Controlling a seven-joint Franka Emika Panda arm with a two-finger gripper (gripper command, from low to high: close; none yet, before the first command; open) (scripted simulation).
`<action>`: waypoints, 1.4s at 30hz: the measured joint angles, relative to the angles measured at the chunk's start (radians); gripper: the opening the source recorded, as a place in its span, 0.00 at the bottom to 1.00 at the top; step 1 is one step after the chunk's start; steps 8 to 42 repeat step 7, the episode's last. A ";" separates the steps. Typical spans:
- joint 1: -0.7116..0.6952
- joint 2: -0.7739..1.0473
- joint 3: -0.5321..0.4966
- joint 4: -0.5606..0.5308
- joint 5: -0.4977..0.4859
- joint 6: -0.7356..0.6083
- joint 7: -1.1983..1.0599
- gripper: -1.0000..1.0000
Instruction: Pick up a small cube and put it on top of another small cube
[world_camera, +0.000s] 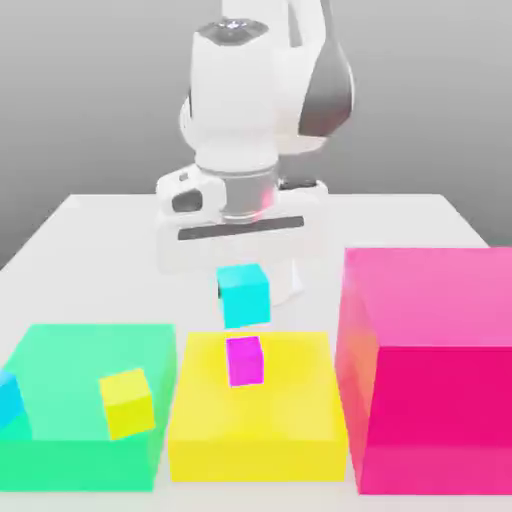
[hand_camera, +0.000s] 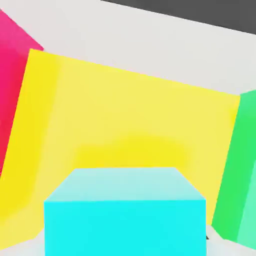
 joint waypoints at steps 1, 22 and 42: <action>-0.001 0.028 0.001 -0.010 0.000 0.038 0.000 0.00; -0.001 0.124 0.001 -0.034 0.000 0.159 0.000 1.00; -0.001 0.124 0.001 -0.034 0.000 0.159 0.000 1.00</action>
